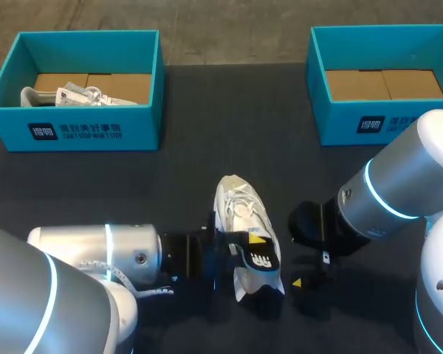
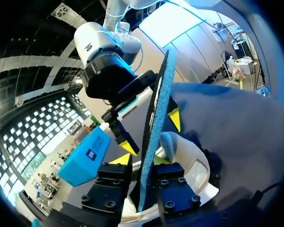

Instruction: Take the shoe out of the shoebox, open the shoe tongue, remove and reinsert the insole, then place the shoe into the shoebox

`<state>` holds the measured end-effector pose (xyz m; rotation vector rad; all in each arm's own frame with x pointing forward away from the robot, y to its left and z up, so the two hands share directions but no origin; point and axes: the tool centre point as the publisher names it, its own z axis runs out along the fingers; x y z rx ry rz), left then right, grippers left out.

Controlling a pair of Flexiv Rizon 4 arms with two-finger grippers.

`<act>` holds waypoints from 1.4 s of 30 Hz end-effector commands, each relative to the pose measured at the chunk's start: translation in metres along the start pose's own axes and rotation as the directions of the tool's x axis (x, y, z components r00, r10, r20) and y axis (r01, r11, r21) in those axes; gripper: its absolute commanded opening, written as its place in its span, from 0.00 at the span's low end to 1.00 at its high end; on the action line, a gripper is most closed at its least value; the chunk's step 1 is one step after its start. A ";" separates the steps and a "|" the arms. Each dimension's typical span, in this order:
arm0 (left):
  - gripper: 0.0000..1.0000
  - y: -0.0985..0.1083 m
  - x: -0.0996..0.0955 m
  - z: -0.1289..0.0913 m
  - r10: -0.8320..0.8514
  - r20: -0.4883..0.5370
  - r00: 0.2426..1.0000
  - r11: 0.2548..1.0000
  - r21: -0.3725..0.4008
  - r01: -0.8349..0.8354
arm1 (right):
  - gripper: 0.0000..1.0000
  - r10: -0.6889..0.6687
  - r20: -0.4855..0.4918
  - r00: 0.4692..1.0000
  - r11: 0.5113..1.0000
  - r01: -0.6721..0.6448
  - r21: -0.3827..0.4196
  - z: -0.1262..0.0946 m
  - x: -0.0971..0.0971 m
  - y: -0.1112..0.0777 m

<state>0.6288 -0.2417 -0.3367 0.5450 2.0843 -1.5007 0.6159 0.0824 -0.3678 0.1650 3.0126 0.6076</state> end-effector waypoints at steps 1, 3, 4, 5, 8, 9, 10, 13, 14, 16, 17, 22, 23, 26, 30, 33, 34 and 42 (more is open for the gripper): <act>0.27 -0.005 0.004 -0.011 -0.005 0.008 1.000 0.999 0.036 0.004 | 1.00 0.000 0.003 1.000 1.000 0.000 -0.001 0.000 0.001 0.000; 0.28 -0.010 0.005 -0.012 -0.002 0.004 1.000 0.999 0.051 0.002 | 1.00 0.000 0.003 1.000 1.000 0.000 -0.001 0.000 0.001 0.000; 0.27 -0.011 0.005 -0.012 -0.001 0.001 1.000 0.998 0.058 0.001 | 1.00 0.000 0.003 1.000 1.000 0.000 -0.001 0.000 0.001 0.000; 0.27 -0.012 0.006 -0.012 0.001 0.001 1.000 0.998 0.060 -0.001 | 1.00 0.000 0.003 1.000 1.000 0.000 -0.001 0.000 0.001 0.000; 0.27 -0.015 0.008 -0.011 0.004 -0.001 1.000 0.998 0.066 -0.004 | 1.00 0.000 0.003 1.000 1.000 0.000 -0.001 0.000 0.001 0.000; 0.27 -0.017 0.008 -0.011 0.005 -0.001 1.000 0.998 0.069 -0.005 | 1.00 0.000 0.003 1.000 1.000 0.000 -0.001 0.000 0.001 0.000; 0.27 -0.018 0.009 -0.011 0.006 -0.001 1.000 0.997 0.072 -0.006 | 1.00 0.000 0.003 1.000 1.000 0.000 -0.001 0.000 0.001 0.000; 0.27 -0.021 0.009 -0.012 0.008 0.004 1.000 0.997 0.081 -0.009 | 1.00 0.000 0.003 1.000 1.000 0.000 -0.001 0.000 0.001 0.000; 0.27 -0.022 0.009 -0.012 0.007 0.007 1.000 0.996 0.087 -0.008 | 1.00 0.000 0.003 1.000 1.000 0.000 -0.001 0.000 0.001 0.000; 0.25 -0.024 0.009 -0.013 0.006 0.008 1.000 0.996 0.091 -0.007 | 1.00 0.000 0.003 1.000 1.000 0.000 -0.001 0.000 0.001 0.000; 0.24 -0.024 0.009 -0.013 0.007 0.009 1.000 0.996 0.092 -0.008 | 1.00 0.000 0.003 1.000 1.000 0.000 -0.001 0.000 0.001 0.000; 0.00 -0.024 0.010 -0.012 0.016 0.008 1.000 0.995 0.097 -0.016 | 1.00 0.000 0.003 1.000 1.000 0.000 -0.001 0.000 0.001 0.000; 0.00 -0.024 0.010 -0.011 0.021 0.005 1.000 0.995 0.095 -0.021 | 1.00 0.000 0.003 1.000 1.000 0.000 -0.001 0.000 0.001 0.000; 0.00 -0.021 0.010 -0.009 0.032 0.006 0.999 0.995 0.090 -0.033 | 1.00 0.000 0.003 1.000 1.000 0.000 -0.001 0.000 0.001 0.000; 0.00 -0.015 0.008 -0.006 0.053 0.011 0.999 0.996 0.066 -0.054 | 1.00 0.000 0.003 1.000 1.000 0.000 -0.001 0.000 0.001 0.000; 0.00 -0.009 0.006 -0.003 0.071 0.015 0.997 0.997 0.043 -0.071 | 1.00 0.000 0.003 1.000 1.000 0.000 -0.001 0.000 0.001 0.000; 0.00 -0.007 0.005 -0.002 0.074 0.015 0.997 0.996 0.038 -0.074 | 1.00 0.000 0.003 1.000 1.000 0.000 -0.001 0.000 0.001 0.000; 0.00 0.007 0.002 0.004 0.102 0.009 0.995 0.995 -0.022 -0.102 | 1.00 0.000 0.003 1.000 1.000 0.000 -0.001 0.000 0.001 0.000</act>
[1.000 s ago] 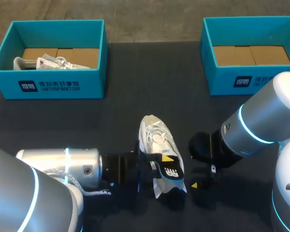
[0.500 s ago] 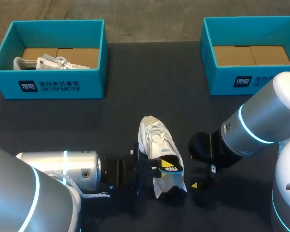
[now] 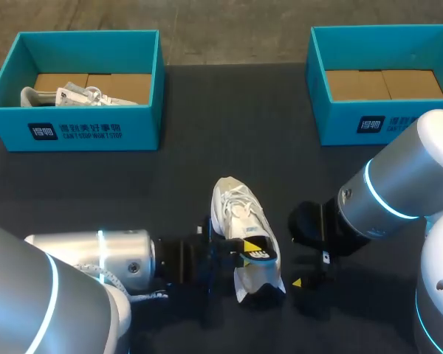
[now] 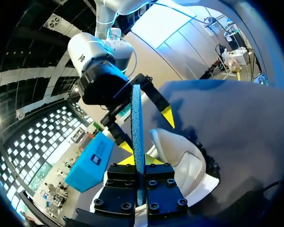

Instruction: Take the shoe out of the shoebox, open the shoe tongue, remove and reinsert the insole, then place the shoe into the shoebox

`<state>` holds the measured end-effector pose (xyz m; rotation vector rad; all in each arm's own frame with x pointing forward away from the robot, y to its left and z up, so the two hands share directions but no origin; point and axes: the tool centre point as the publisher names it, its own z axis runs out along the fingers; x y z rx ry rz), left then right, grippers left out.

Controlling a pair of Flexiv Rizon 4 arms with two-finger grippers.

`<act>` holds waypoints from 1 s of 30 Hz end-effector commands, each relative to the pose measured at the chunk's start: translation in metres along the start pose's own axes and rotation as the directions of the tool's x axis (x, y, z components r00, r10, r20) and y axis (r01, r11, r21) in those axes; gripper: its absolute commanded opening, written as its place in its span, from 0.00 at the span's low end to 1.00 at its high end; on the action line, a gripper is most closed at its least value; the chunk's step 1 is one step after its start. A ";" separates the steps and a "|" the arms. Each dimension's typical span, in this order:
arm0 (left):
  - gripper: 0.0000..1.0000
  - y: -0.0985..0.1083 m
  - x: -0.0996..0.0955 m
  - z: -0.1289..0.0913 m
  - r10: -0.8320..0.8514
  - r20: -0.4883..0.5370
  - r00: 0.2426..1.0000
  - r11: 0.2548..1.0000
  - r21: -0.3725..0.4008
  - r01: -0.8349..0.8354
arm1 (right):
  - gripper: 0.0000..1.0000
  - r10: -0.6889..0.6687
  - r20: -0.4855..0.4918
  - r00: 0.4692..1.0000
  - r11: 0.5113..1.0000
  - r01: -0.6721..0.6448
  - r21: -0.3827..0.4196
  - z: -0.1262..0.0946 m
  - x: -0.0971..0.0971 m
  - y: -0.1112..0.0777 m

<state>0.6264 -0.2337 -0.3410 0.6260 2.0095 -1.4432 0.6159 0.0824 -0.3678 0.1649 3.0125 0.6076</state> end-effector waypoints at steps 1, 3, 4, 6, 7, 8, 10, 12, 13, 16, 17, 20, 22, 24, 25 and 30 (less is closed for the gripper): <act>0.00 0.005 -0.003 0.012 -0.002 -0.010 1.000 1.000 -0.025 0.002 | 1.00 0.000 0.002 1.000 1.000 0.000 -0.001 0.000 0.001 0.000; 0.00 0.008 -0.004 0.012 -0.008 -0.011 1.000 0.999 -0.032 0.008 | 1.00 0.000 0.002 1.000 1.000 0.000 -0.001 0.000 0.001 0.000; 0.00 0.009 -0.004 0.012 -0.009 -0.011 1.000 0.999 -0.035 0.009 | 1.00 0.000 0.002 1.000 1.000 0.000 -0.001 0.000 0.001 0.000; 0.00 0.011 -0.004 0.012 -0.012 -0.010 1.000 0.999 -0.039 0.011 | 1.00 0.000 0.002 1.000 1.000 0.000 -0.001 0.000 0.001 0.000; 0.00 0.011 -0.004 0.012 -0.012 -0.010 1.000 0.999 -0.040 0.012 | 1.00 0.000 0.002 1.000 1.000 0.000 -0.001 0.000 0.001 0.000; 0.00 0.011 -0.004 0.011 -0.013 -0.011 1.000 0.999 -0.041 0.012 | 1.00 0.000 0.002 1.000 1.000 0.000 -0.001 0.000 0.001 0.000; 0.00 0.011 -0.004 0.009 -0.017 -0.012 1.000 0.999 -0.040 0.017 | 1.00 0.000 0.002 1.000 1.000 0.000 -0.001 0.000 0.001 0.000; 0.05 0.008 -0.005 0.007 -0.022 -0.013 1.000 0.999 -0.034 0.022 | 1.00 0.000 0.002 1.000 1.000 0.000 -0.001 0.000 0.001 0.000; 0.26 0.006 -0.005 0.005 -0.027 -0.014 1.000 0.999 -0.024 0.027 | 1.00 0.000 0.002 1.000 1.000 0.000 -0.001 0.000 0.001 0.000; 0.41 0.001 -0.003 0.001 -0.035 -0.011 0.999 0.999 -0.007 0.035 | 1.00 0.000 0.002 1.000 1.000 0.000 -0.001 0.000 0.001 0.000; 0.41 -0.001 -0.002 -0.001 -0.036 -0.010 0.999 0.999 -0.003 0.036 | 1.00 0.000 0.002 1.000 1.000 0.000 -0.001 0.000 0.001 0.000; 0.39 -0.005 -0.002 -0.005 -0.050 -0.007 0.999 0.999 0.017 0.050 | 1.00 0.000 0.002 1.000 1.000 0.000 -0.001 0.000 0.001 0.000; 0.38 -0.008 -0.002 -0.008 -0.077 -0.010 0.997 0.996 0.042 0.078 | 1.00 0.000 0.002 1.000 1.000 0.000 -0.001 0.000 0.001 0.000; 0.34 -0.009 -0.003 -0.009 -0.074 -0.008 0.997 0.996 0.045 0.075 | 1.00 0.000 0.002 1.000 1.000 0.000 -0.001 0.000 0.001 0.000; 0.31 -0.010 -0.003 -0.010 -0.083 -0.009 0.997 0.995 0.055 0.083 | 1.00 0.000 0.002 1.000 1.000 0.000 -0.001 0.000 0.001 0.000; 0.22 -0.014 -0.003 -0.011 -0.087 -0.012 0.996 0.994 0.069 0.087 | 1.00 0.000 0.002 1.000 1.000 0.000 -0.001 0.000 0.001 0.000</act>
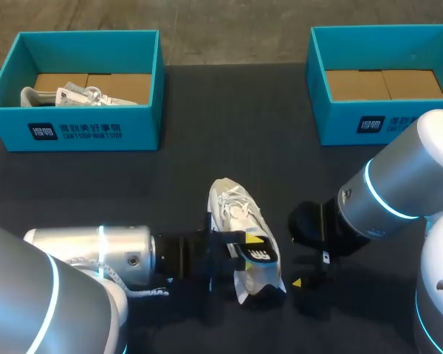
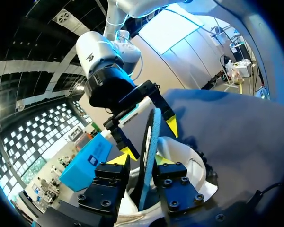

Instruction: Take the shoe out of the shoebox, open the shoe tongue, remove and reinsert the insole, then place the shoe into the shoebox

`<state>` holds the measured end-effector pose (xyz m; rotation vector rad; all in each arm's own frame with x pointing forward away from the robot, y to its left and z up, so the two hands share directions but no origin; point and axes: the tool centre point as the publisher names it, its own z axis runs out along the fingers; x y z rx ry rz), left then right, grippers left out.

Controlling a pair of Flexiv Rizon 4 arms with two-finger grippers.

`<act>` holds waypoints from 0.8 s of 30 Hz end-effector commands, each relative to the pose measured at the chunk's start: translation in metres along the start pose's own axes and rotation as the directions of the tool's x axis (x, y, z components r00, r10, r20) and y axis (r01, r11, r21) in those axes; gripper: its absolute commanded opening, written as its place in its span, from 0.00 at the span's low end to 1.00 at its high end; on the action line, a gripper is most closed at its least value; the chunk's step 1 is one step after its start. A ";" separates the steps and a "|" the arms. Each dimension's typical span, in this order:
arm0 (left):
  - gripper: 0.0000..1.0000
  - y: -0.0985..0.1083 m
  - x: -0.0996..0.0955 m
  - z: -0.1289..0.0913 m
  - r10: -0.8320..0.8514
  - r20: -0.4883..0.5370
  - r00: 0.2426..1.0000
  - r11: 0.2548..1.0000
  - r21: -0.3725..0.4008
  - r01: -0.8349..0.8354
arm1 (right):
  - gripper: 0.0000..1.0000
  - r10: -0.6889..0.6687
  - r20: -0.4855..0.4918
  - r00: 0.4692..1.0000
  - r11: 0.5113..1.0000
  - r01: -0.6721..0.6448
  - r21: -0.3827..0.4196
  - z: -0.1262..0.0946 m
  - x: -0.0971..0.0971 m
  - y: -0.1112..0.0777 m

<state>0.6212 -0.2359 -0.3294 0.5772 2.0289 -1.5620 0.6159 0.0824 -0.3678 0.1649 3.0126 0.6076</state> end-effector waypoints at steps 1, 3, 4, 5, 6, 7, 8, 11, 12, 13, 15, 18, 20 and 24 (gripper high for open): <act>0.22 -0.003 0.002 -0.009 0.000 -0.003 1.000 1.000 0.013 0.000 | 1.00 0.000 0.002 1.000 1.000 0.000 -0.001 0.000 0.001 0.000; 0.24 -0.005 0.002 -0.009 0.001 -0.005 1.000 1.000 0.017 -0.001 | 1.00 0.000 0.002 1.000 1.000 0.000 -0.001 0.000 0.001 0.000; 0.24 -0.005 0.002 -0.009 0.001 -0.007 1.000 1.000 0.020 -0.001 | 1.00 0.000 0.002 1.000 1.000 0.000 -0.001 0.000 0.001 0.000; 0.24 -0.006 0.002 -0.008 0.001 -0.007 1.000 1.000 0.022 -0.001 | 1.00 0.000 0.002 1.000 1.000 0.000 -0.001 0.000 0.001 0.000; 0.21 -0.007 0.002 -0.008 0.001 -0.008 1.000 1.000 0.028 -0.001 | 1.00 0.000 0.002 1.000 1.000 0.000 -0.001 0.000 0.001 0.000; 0.17 -0.007 0.002 -0.008 0.001 -0.008 1.000 1.000 0.029 -0.001 | 1.00 0.000 0.002 1.000 1.000 0.000 -0.001 0.000 0.001 0.000; 0.00 -0.008 0.002 -0.007 0.003 -0.010 1.000 0.999 0.034 -0.002 | 1.00 0.000 0.002 1.000 1.000 0.000 -0.001 0.000 0.001 0.000; 0.00 -0.006 0.003 -0.003 0.013 -0.018 1.000 0.999 0.035 -0.013 | 1.00 0.000 0.002 1.000 1.000 0.000 -0.001 0.000 0.001 0.000; 0.00 -0.005 0.004 -0.002 0.027 -0.022 0.999 0.999 0.028 -0.027 | 1.00 0.000 0.002 1.000 1.000 0.000 -0.001 0.000 0.001 0.000; 0.00 -0.004 0.004 -0.001 0.037 -0.023 0.999 0.999 0.022 -0.036 | 1.00 0.000 0.002 1.000 1.000 0.000 -0.001 0.000 0.001 0.000; 0.00 -0.001 0.004 0.002 0.056 -0.024 0.998 0.998 0.006 -0.056 | 1.00 0.000 0.002 1.000 1.000 0.000 -0.001 0.000 0.001 0.000; 0.00 0.004 0.003 0.005 0.070 -0.031 0.997 0.997 -0.013 -0.071 | 1.00 0.000 0.002 1.000 1.000 0.000 -0.001 0.000 0.001 0.000; 0.00 0.007 0.002 0.007 0.069 -0.036 0.997 0.997 -0.032 -0.070 | 1.00 0.000 0.002 1.000 1.000 0.000 -0.001 0.000 0.001 0.000; 0.00 0.014 0.001 0.010 0.084 -0.038 0.996 0.994 -0.068 -0.086 | 1.00 0.000 0.002 1.000 1.000 0.000 -0.001 0.000 0.001 0.000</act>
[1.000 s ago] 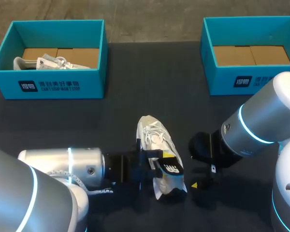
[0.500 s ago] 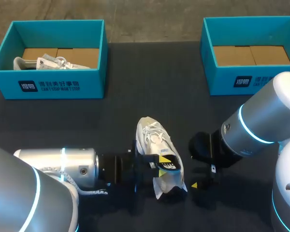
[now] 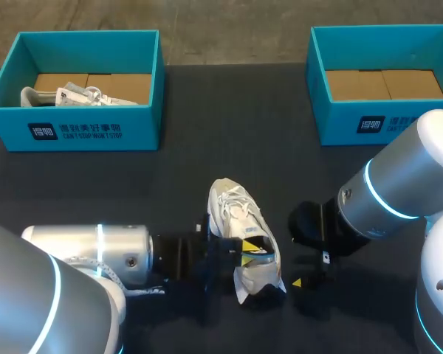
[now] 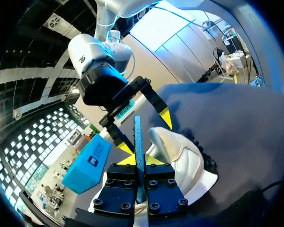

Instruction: Take the shoe out of the shoebox, open the shoe tongue, remove and reinsert the insole, then place the shoe into the shoebox

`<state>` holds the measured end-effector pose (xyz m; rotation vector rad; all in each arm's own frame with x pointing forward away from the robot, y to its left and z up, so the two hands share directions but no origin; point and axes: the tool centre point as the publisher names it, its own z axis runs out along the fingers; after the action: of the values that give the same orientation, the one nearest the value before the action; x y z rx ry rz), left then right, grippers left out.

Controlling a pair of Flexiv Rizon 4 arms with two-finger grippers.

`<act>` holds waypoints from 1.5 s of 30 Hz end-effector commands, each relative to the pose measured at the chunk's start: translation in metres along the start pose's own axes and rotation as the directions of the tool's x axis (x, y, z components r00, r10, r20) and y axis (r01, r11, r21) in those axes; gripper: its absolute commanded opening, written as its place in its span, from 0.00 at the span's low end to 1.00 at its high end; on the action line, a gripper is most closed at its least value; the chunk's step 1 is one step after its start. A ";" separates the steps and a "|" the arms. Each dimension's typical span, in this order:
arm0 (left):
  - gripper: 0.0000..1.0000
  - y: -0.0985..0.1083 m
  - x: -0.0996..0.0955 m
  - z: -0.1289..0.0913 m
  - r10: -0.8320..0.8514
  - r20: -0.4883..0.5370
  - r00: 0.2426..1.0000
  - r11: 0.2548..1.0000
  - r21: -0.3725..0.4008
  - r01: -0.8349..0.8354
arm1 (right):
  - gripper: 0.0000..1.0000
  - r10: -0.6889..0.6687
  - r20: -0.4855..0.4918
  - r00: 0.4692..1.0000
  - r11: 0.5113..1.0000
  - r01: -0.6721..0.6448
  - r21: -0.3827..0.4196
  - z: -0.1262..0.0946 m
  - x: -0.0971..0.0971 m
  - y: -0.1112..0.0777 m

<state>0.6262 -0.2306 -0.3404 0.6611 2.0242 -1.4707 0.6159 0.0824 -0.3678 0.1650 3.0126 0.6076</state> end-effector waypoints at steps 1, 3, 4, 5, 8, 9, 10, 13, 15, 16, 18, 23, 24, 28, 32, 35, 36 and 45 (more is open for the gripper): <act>0.00 0.003 -0.003 0.013 -0.007 -0.014 1.000 0.999 -0.036 0.007 | 1.00 0.000 0.003 1.000 1.000 0.000 -0.001 0.000 0.001 0.000; 0.00 0.005 -0.003 0.013 -0.011 -0.019 1.000 0.999 -0.052 0.010 | 1.00 0.000 0.003 1.000 1.000 0.000 -0.001 0.000 0.001 0.000; 0.00 0.007 -0.002 0.014 -0.010 -0.021 1.000 0.998 -0.063 0.009 | 1.00 0.000 0.003 1.000 1.000 0.000 -0.001 0.000 0.001 0.000; 0.00 0.008 -0.002 0.014 -0.005 -0.024 1.000 0.997 -0.072 0.004 | 1.00 0.000 0.003 1.000 1.000 0.000 -0.001 0.000 0.001 0.000; 0.00 0.011 -0.003 0.013 -0.004 -0.024 1.000 0.996 -0.084 0.002 | 1.00 0.000 0.003 1.000 1.000 0.000 -0.001 0.000 0.001 0.000; 0.00 0.012 -0.003 0.013 -0.005 -0.024 1.000 0.996 -0.086 0.003 | 1.00 0.000 0.003 1.000 1.000 0.000 -0.001 0.000 0.001 0.000; 0.00 0.013 -0.004 0.012 -0.005 -0.023 1.000 0.996 -0.087 0.003 | 1.00 0.000 0.003 1.000 1.000 0.000 -0.001 0.000 0.001 0.000; 0.00 0.011 -0.005 0.009 -0.022 -0.017 1.000 0.997 -0.076 0.021 | 1.00 0.000 0.003 1.000 1.000 0.000 -0.001 0.000 0.001 0.000; 0.24 0.008 -0.004 0.007 -0.031 -0.018 0.999 0.998 -0.063 0.030 | 1.00 0.000 0.003 1.000 1.000 0.000 -0.001 0.000 0.001 0.000; 0.29 0.007 -0.004 0.006 -0.042 -0.019 0.999 0.998 -0.053 0.041 | 1.00 0.000 0.003 1.000 1.000 0.000 -0.001 0.000 0.001 0.000; 0.29 0.003 -0.003 0.004 -0.044 -0.018 0.999 0.998 -0.043 0.043 | 1.00 0.000 0.003 1.000 1.000 0.000 -0.001 0.000 0.001 0.000; 0.15 -0.004 -0.003 0.001 -0.074 -0.017 0.997 0.997 -0.004 0.074 | 1.00 0.000 0.003 1.000 1.000 0.000 -0.001 0.000 0.001 0.000; 0.15 -0.005 -0.003 0.000 -0.074 -0.017 0.997 0.997 -0.003 0.074 | 1.00 0.000 0.003 1.000 1.000 0.000 -0.001 0.000 0.001 0.000; 0.16 -0.008 -0.003 -0.001 -0.086 -0.020 0.996 0.996 0.019 0.087 | 1.00 0.000 0.003 1.000 1.000 0.000 -0.001 0.000 0.001 0.000; 0.15 -0.011 -0.003 -0.002 -0.091 -0.020 0.996 0.995 0.034 0.092 | 1.00 0.000 0.003 1.000 1.000 0.000 -0.001 0.000 0.001 0.000; 0.00 -0.012 -0.001 0.000 -0.088 -0.024 0.996 0.995 0.041 0.089 | 1.00 0.000 0.003 1.000 1.000 0.000 -0.001 0.000 0.001 0.000; 0.00 -0.011 -0.001 0.001 -0.087 -0.026 0.996 0.995 0.042 0.088 | 1.00 0.000 0.003 1.000 1.000 0.000 -0.001 0.000 0.001 0.000; 0.00 -0.005 0.000 0.012 -0.021 -0.042 0.999 1.000 -0.010 0.021 | 1.00 0.000 0.003 1.000 1.000 0.000 -0.001 0.000 0.001 0.000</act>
<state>0.6237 -0.2353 -0.3387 0.6726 2.0597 -1.4993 0.6159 0.0824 -0.3678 0.1649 3.0126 0.6076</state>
